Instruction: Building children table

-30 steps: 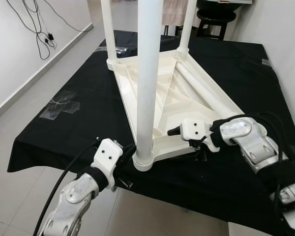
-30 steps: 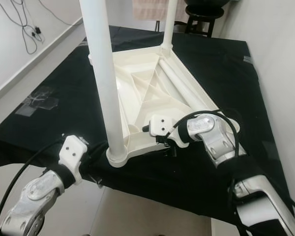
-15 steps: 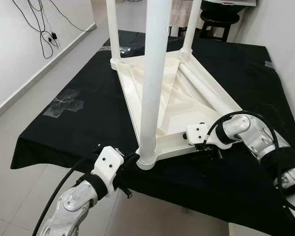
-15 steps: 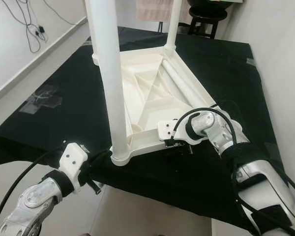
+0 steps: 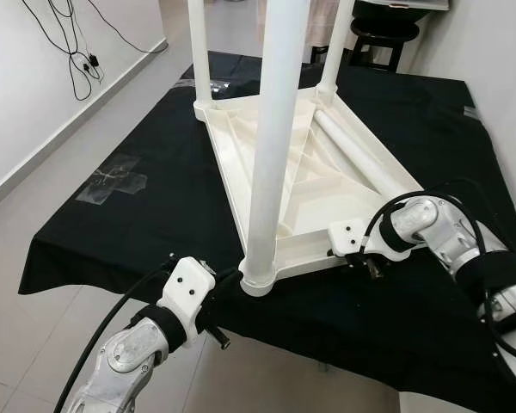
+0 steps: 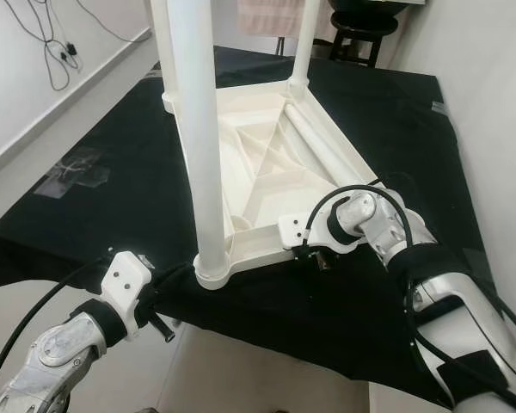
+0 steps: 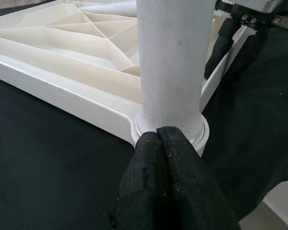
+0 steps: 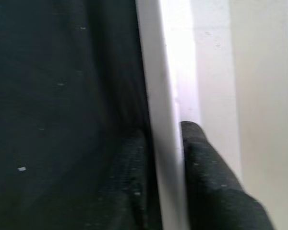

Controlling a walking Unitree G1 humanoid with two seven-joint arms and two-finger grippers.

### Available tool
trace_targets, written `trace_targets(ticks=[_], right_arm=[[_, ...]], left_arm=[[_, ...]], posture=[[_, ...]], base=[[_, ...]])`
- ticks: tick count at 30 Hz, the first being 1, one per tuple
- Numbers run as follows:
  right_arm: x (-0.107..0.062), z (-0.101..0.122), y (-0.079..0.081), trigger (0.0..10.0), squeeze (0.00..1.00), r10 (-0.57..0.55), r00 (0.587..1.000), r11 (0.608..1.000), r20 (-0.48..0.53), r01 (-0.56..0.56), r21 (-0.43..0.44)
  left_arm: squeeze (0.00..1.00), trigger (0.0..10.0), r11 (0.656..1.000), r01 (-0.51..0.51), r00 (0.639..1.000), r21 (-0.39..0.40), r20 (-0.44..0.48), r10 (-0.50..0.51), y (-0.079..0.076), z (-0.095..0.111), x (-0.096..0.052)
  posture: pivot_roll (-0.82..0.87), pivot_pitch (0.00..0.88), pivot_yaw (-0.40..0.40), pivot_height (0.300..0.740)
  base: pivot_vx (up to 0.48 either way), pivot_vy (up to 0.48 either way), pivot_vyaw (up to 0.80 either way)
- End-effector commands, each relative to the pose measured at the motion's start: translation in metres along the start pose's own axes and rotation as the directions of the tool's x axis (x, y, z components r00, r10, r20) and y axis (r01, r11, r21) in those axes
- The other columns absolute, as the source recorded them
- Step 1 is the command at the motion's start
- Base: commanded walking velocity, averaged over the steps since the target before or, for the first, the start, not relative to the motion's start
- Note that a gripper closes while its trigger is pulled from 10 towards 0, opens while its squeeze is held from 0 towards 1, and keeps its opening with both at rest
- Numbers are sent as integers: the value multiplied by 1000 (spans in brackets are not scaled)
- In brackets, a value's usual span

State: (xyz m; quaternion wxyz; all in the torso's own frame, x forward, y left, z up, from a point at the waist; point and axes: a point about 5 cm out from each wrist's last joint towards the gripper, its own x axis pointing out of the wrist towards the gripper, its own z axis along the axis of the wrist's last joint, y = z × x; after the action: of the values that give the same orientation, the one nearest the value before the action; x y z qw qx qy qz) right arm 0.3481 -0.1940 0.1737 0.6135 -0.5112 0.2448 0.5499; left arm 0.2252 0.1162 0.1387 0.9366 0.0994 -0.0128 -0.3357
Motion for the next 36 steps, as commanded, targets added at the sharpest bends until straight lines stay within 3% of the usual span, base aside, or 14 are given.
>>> trace_targets(ticks=[1, 5, 11, 19, 25, 29, 32, 33, 34, 36], right_arm=[[15, 4, 9, 0, 0, 39, 999, 999, 33, -39, 4], [29, 37, 5, 0, 0, -35, 967, 999, 253, 25, 39], [40, 67, 2, 0, 0, -121, 909, 990, 398, 80, 116], [53, 94, -4, 0, 0, -214, 865, 972, 454, 143, 184], [68, 136, -3, 0, 0, -294, 814, 952, 501, 205, 227], [71, 143, -3, 0, 0, -306, 805, 948, 508, 212, 236], [82, 168, -7, 235, 0, -388, 777, 919, 496, 284, 273], [84, 173, -9, 4549, 0, -420, 767, 904, 485, 311, 292], [85, 175, -11, 10000, 0, -440, 761, 895, 477, 326, 305], [84, 177, -14, 10000, 0, -479, 746, 873, 463, 348, 342]], left_arm=[[0, 10000, 1000, 2, 1000, 11, -20, -2, -1, -1, -3], [0, 10000, 999, 25, 999, 39, -28, -24, -4, 1, -1], [0, 10000, 999, 31, 999, 40, -29, -30, -6, 1, 1], [0, 10000, 999, 29, 999, 45, -33, -28, -4, 1, 1], [0, 10000, 998, 22, 999, 55, -39, -20, -5, -1, 3], [0, 10000, 998, 21, 999, 56, -40, -19, -6, -1, 4], [0, 10000, 998, 14, 999, 65, -42, -12, -6, -1, 4], [0, 10000, 998, 13, 999, 66, -42, -10, -6, -1, 4], [0, 10000, 998, 12, 999, 67, -42, -9, -6, -1, 4], [0, 10000, 998, 11, 999, 67, -43, -8, -6, -1, 4]], posture=[[116, 124, -38, 740], [114, 125, -41, 740], [116, 122, -37, 740], [117, 118, -39, 740], [110, 117, -44, 740], [112, 117, -46, 740], [116, 118, -51, 740], [116, 118, -51, 740], [116, 118, -51, 740], [115, 119, -52, 740]], base=[[0, 0, 0], [0, 0, 0], [0, 0, 0], [0, 0, 0], [0, 0, 0], [0, 0, 0], [0, 0, 0], [0, 0, 0], [0, 0, 0], [0, 0, 0]])
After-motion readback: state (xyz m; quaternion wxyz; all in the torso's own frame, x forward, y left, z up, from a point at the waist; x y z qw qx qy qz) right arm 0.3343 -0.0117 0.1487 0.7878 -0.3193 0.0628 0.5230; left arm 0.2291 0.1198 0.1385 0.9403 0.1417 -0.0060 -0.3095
